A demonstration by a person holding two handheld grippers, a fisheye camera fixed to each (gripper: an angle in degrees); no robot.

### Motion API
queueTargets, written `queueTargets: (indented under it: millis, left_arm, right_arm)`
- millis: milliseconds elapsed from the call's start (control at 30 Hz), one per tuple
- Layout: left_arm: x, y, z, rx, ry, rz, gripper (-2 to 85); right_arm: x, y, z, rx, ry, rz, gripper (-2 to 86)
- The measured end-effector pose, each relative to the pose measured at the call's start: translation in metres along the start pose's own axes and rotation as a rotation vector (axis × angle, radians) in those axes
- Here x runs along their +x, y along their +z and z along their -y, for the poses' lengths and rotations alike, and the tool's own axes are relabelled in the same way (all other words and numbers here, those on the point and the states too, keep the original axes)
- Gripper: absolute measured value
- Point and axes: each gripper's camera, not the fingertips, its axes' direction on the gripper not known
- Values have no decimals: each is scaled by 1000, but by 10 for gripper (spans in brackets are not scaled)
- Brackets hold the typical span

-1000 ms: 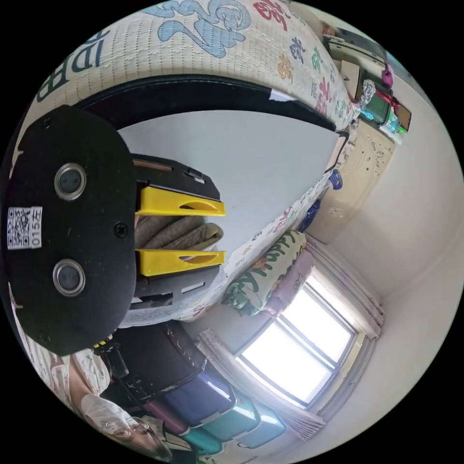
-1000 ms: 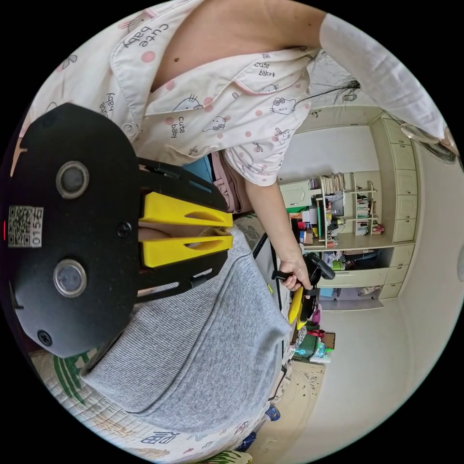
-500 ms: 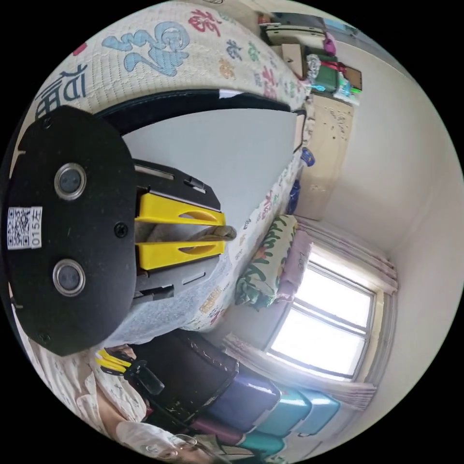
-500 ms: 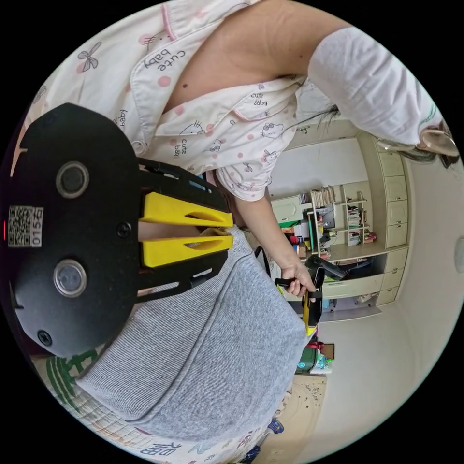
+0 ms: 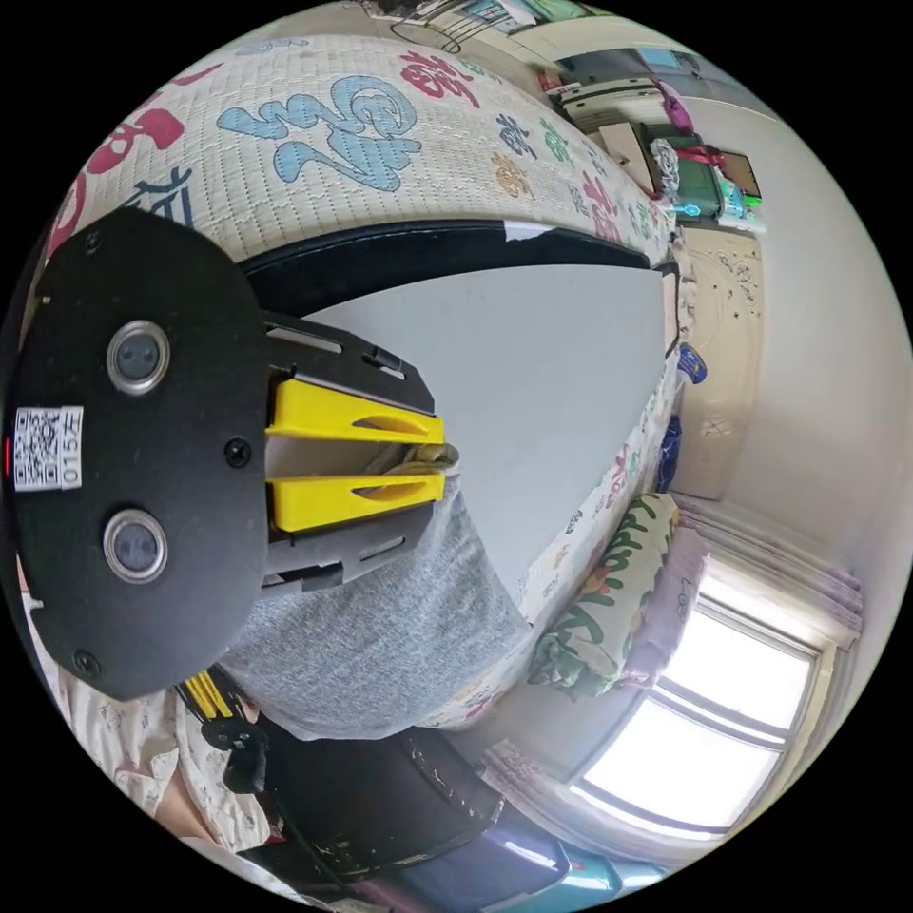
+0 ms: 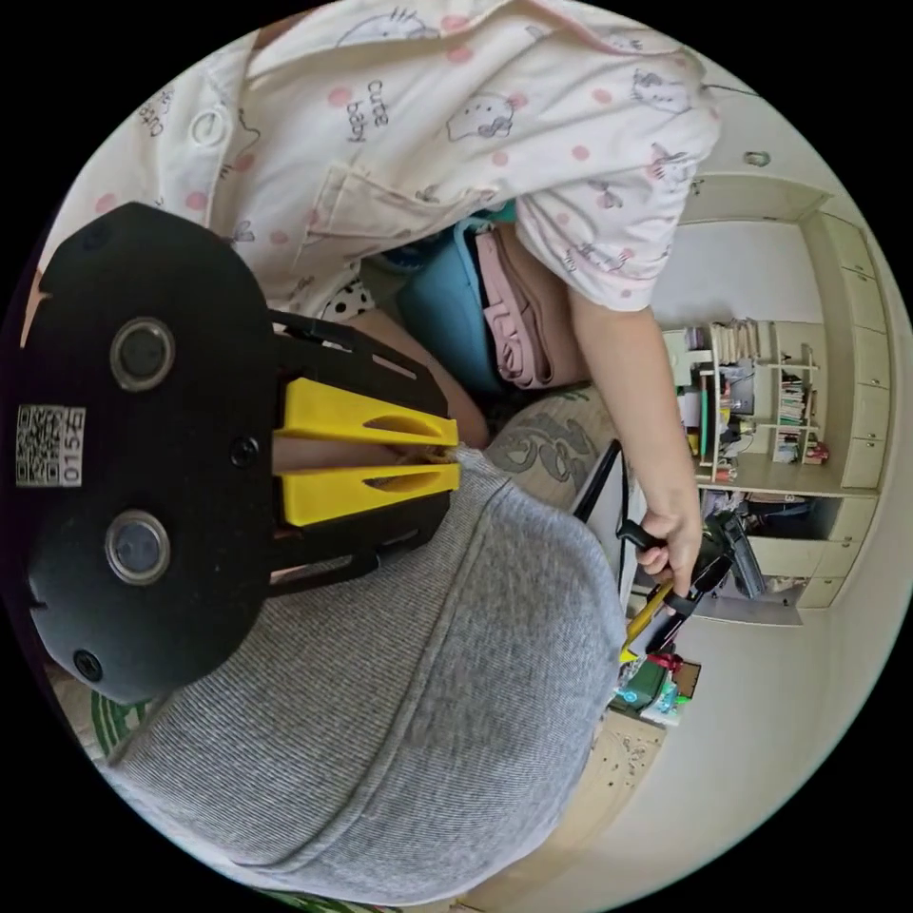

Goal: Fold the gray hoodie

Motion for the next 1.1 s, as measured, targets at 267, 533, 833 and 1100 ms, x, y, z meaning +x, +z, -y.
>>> queueTargets:
  millis: [267,533,833,1100]
  left_arm:
    - [63,35,-8,-72,151,214,62]
    - [78,55,-14,-91,104,151,63]
    - [102,67,-22,-91,83,139,65]
    - [129,71,-26,-86,90,160,66]
  right_arm:
    - [-12,39,-8,-41,-60,-130,41]
    - [7,44,-31,34,57,10,41]
    - [-15,77,-40,11,47,-123,42]
    - [-47,100,-46,53,105,-244,43]
